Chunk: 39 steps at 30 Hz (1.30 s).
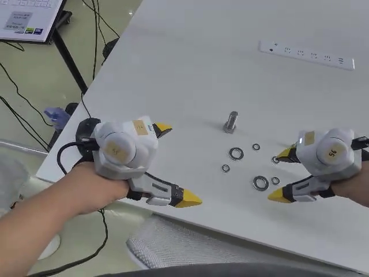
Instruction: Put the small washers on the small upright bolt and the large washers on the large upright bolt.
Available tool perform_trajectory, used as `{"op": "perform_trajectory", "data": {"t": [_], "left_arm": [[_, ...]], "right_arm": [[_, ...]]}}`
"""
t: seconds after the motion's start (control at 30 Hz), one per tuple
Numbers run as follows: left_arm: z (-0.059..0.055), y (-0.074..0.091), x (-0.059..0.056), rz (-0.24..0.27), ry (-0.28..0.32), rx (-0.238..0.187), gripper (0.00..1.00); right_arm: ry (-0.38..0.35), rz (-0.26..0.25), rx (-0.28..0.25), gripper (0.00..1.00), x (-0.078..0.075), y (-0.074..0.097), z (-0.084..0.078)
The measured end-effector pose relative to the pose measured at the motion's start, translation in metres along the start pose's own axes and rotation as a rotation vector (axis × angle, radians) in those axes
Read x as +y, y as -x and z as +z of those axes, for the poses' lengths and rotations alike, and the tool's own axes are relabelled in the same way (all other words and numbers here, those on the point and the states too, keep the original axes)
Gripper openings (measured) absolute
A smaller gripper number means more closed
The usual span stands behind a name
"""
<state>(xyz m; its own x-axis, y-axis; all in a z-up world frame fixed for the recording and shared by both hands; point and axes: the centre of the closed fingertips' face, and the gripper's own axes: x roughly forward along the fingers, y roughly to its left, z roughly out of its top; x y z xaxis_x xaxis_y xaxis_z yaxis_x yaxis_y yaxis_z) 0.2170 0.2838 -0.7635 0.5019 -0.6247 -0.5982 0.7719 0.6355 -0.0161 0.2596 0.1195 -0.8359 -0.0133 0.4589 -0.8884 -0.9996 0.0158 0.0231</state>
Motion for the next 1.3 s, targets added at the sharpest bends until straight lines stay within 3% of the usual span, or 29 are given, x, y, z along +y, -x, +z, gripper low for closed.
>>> {"op": "perform_trajectory", "data": {"t": [0.1,0.4,0.73,0.97,1.3], "left_arm": [[-0.008,-0.001,0.002,-0.003,-0.036,0.047,0.97],[-0.014,-0.004,0.006,-0.007,-0.074,0.094,0.98],[-0.01,-0.005,0.01,-0.007,-0.09,0.086,0.98],[-0.016,-0.008,0.009,-0.014,-0.095,0.105,0.98],[-0.012,-0.01,0.01,-0.013,-0.093,0.094,0.98]], "right_arm": [[0.015,0.009,0.008,0.59,0.001,-0.003,0.001],[0.064,0.031,0.045,0.58,0.001,-0.016,0.0],[0.131,0.045,0.108,0.5,-0.001,-0.034,-0.011],[0.145,0.03,0.15,0.4,-0.006,-0.039,-0.015],[0.162,0.044,0.166,0.38,-0.003,-0.043,-0.014]]}}
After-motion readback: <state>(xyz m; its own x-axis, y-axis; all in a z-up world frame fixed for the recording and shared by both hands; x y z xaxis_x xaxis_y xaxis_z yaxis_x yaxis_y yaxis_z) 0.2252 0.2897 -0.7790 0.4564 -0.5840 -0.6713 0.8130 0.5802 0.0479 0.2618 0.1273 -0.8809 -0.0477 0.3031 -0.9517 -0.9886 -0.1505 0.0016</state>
